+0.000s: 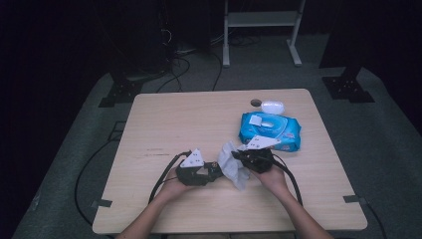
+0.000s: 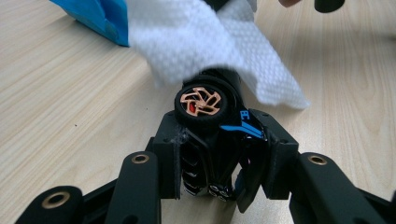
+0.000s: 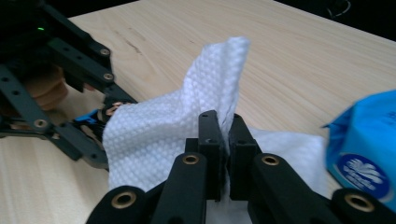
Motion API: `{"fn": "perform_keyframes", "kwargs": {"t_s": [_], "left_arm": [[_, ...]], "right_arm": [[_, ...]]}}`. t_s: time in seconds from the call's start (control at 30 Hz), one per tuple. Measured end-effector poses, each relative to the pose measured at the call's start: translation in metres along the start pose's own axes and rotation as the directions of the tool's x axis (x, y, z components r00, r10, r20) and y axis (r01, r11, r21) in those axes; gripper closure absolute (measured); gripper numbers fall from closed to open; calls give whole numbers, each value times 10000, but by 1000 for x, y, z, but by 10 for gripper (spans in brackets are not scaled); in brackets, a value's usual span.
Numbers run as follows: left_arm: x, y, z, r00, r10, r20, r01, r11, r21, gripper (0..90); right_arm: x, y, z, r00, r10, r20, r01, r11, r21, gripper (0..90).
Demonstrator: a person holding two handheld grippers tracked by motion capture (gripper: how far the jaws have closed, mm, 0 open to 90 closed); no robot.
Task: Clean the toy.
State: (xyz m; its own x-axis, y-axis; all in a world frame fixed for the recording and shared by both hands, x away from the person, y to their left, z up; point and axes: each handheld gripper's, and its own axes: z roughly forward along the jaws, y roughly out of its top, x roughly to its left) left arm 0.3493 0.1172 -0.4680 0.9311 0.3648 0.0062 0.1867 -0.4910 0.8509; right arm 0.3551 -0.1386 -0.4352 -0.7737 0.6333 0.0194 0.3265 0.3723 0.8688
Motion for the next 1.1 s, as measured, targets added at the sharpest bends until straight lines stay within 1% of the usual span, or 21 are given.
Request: {"fn": "perform_keyframes", "kwargs": {"t_s": [0.07, 0.17, 0.23, 0.27, 0.33, 0.37, 0.4, 0.43, 0.47, 0.53, 0.57, 0.6, 0.67, 0.73, 0.8, 0.83, 0.87, 0.97, 1.0, 1.07, 1.1], "left_arm": [[0, 0, 0, 10000, 22, -2, -22, 10000, -14, 578], [0, 0, 0, 9999, 103, -5, -103, 9999, 10, 579], [0, 0, 0, 10000, 47, 12, -47, 10000, 0, 580], [1, 0, 0, 10000, 31, 37, -31, 10000, 1, 580], [1, 0, -1, 10000, 51, 45, -51, 10000, 22, 580], [2, -1, -1, 10000, 48, 30, -48, 10000, 13, 580], [2, -1, -2, 10000, 89, 41, -89, 9999, 50, 580], [2, -1, -1, 10000, 57, 39, -57, 10000, 8, 580], [2, -1, -2, 10000, 61, 41, -61, 10000, 22, 580], [3, -1, -1, 10000, 84, 27, -85, 10000, 28, 580], [3, -1, -1, 10000, 96, 5, -96, 10000, 6, 580], [3, 0, -1, 10000, 98, -3, -98, 9999, 31, 580], [3, 0, -1, 9999, 107, -14, -107, 9999, 37, 580], [3, 0, 0, 9999, 159, -19, -159, 9999, 28, 580], [4, 0, 0, 9999, 122, -42, -122, 9999, 36, 579], [4, 0, 0, 10000, 80, -28, -80, 10000, -2, 579], [4, 0, 0, 10000, 86, -38, -86, 10000, -2, 579], [4, 0, 0, 9999, 141, -71, -141, 9999, 43, 579], [4, 0, 0, 9999, 128, -73, -128, 9999, 30, 579], [4, 0, -1, 9999, 125, -67, -125, 9999, 26, 580], [4, 0, -1, 9999, 125, -71, -124, 9999, 24, 580]], "right_arm": [[6, 2, 3, 9997, -57, -219, 56, 10000, -16, 868], [20, 5, 10, 9959, -212, -879, 211, 9998, -23, 869], [28, 7, 14, 9934, -546, -1011, 546, 9985, -26, 871], [28, 8, 14, 9930, -689, -956, 695, 9976, 24, 871], [24, 8, 12, 9947, -842, -591, 848, 9964, 87, 871], [19, 6, 9, 9958, -856, -326, 861, 9962, 135, 871], [10, 3, 4, 9962, -865, 126, 863, 9961, 155, 870], [4, 2, 1, 9975, -671, 207, 669, 9977, 94, 868], [-2, 0, -3, 9974, -508, 508, 503, 9987, 117, 868], [-14, -3, -9, 9961, -266, 846, 259, 9996, 87, 872], [-19, -5, -11, 9969, 94, 786, -95, 10000, 10, 872], [-22, -6, -13, 9971, 287, 706, -284, 9996, -49, 873], [-20, -5, -11, 9971, 126, 754, -127, 9999, 18, 875], [-15, -2, -7, 9987, 79, 499, -82, 10000, 55, 876], [-4, 0, 0, 9993, -65, 361, 64, 10000, 44, 878], [-1, 1, 2, 10000, 1, 99, -1, 10000, 20, 878], [3, 3, 5, 9991, 114, -419, -115, 9999, -17, 878], [18, 5, 12, 9952, -156, -968, 158, 9999, 9, 878], [22, 6, 13, 9950, -346, -936, 347, 9994, -3, 878], [21, 8, 13, 9954, -568, -770, 575, 9983, 62, 878], [18, 8, 10, 9969, -658, -440, 664, 9977, 115, 878]]}}
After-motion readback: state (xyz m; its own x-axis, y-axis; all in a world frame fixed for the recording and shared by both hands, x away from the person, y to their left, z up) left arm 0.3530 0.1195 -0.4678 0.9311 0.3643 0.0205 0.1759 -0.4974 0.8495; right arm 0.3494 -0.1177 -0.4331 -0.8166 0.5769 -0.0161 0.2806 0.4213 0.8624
